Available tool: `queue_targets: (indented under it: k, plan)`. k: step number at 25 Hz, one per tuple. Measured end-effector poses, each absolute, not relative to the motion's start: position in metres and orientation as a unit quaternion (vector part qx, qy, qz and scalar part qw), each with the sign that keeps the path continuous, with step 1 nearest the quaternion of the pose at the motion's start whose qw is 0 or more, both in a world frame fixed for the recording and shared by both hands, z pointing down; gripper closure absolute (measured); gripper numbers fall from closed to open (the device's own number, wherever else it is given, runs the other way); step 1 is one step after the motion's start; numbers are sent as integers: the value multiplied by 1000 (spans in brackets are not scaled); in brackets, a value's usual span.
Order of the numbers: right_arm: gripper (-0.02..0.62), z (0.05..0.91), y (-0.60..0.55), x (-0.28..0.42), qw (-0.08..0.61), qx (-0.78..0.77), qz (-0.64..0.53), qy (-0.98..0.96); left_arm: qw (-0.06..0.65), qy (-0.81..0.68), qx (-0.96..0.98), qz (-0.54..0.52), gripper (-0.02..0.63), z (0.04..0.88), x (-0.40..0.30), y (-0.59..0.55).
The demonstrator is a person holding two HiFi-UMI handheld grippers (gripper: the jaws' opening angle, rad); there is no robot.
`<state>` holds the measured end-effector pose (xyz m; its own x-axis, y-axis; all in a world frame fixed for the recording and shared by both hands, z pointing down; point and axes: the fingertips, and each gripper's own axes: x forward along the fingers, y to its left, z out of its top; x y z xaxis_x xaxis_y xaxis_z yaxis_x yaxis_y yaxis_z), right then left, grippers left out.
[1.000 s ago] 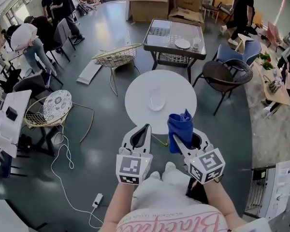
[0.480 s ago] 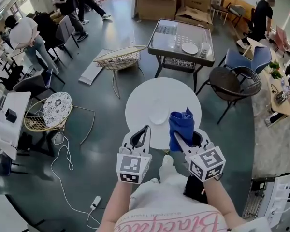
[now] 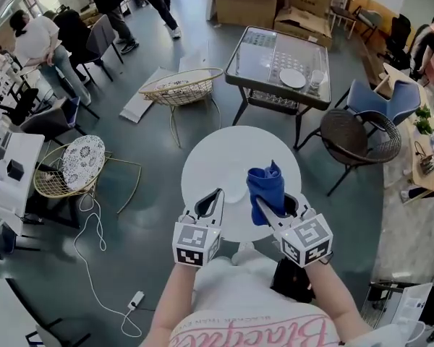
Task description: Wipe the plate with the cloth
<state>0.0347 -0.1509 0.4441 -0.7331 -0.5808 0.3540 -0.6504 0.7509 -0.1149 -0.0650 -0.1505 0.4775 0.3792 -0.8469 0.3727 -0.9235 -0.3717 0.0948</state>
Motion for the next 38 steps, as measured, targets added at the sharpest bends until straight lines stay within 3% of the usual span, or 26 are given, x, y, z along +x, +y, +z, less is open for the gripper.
queue_targets:
  k: [11, 14, 22, 38]
  plan:
    - [449, 490, -201, 21, 165, 337, 193, -907, 232, -517, 805, 173, 591, 553, -91, -177]
    - [449, 499, -213, 14, 176, 339, 186, -905, 270, -500, 802, 181, 534, 576, -97, -183]
    - [449, 574, -218, -6, 226, 327, 237, -886, 398, -463, 770, 184, 471, 655, -103, -193]
    - [449, 637, -208, -2, 278, 334, 291, -853, 565, -444, 686, 115, 466, 741, -105, -228]
